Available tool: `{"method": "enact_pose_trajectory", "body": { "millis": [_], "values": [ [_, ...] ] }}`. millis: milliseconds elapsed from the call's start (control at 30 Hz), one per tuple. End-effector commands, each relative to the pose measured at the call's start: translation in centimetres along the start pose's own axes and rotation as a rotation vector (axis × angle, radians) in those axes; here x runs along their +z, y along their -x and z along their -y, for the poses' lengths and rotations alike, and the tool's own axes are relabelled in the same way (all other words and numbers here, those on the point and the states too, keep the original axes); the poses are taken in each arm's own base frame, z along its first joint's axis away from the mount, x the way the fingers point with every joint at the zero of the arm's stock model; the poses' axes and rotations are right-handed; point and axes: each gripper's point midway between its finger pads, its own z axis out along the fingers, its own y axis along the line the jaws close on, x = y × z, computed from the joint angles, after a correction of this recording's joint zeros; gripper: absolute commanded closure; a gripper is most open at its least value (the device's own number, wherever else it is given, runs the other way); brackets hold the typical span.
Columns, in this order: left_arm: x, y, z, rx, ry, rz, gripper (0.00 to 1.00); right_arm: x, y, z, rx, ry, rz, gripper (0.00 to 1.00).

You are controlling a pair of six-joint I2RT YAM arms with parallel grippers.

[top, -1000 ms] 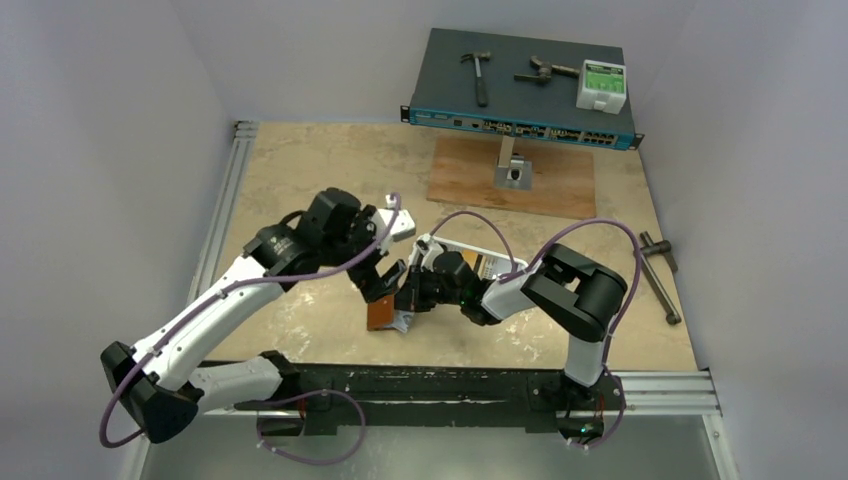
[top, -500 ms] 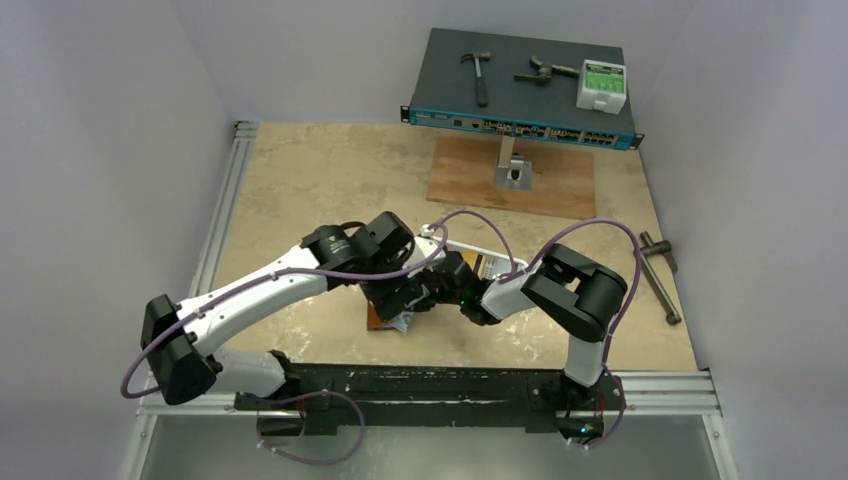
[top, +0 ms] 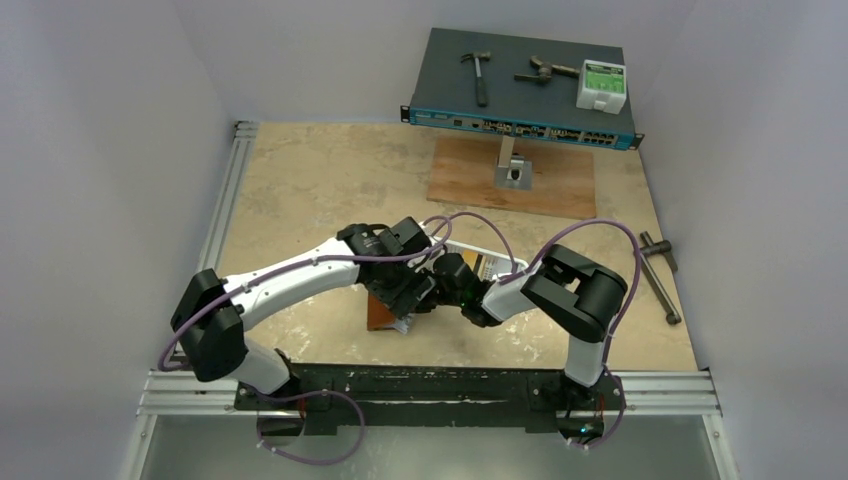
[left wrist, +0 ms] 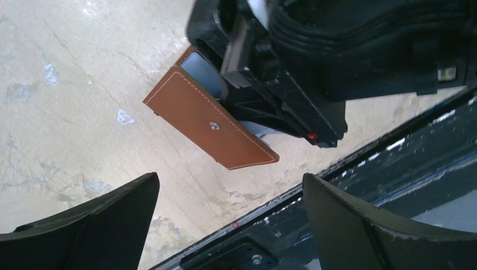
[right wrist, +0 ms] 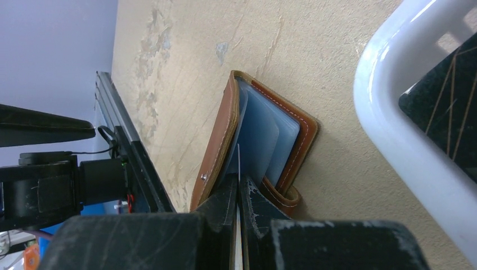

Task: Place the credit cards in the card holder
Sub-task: Open the card holder at the center of the board.

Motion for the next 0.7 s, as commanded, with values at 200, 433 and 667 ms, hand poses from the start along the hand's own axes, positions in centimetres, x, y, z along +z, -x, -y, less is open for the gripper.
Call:
{"method": "enact_pose_trajectory", "body": {
  "millis": [200,433,667],
  "values": [
    [0.8,-1.2,-0.1,-0.332,-0.19,0.047,0.21,0.4,-0.6,1.3,-0.025,-0.033,-0.01,1.0],
    [0.8,-1.0,-0.6,-0.258,-0.227,0.165,0.02,0.6,-0.2,1.0,-0.027,-0.037,-0.001,1.0],
    [-1.0,-2.5,-2.4,-0.324,-0.166,0.319,0.0,0.9,-0.2,1.3,-0.026,-0.048,-0.009,1.0]
  ]
}}
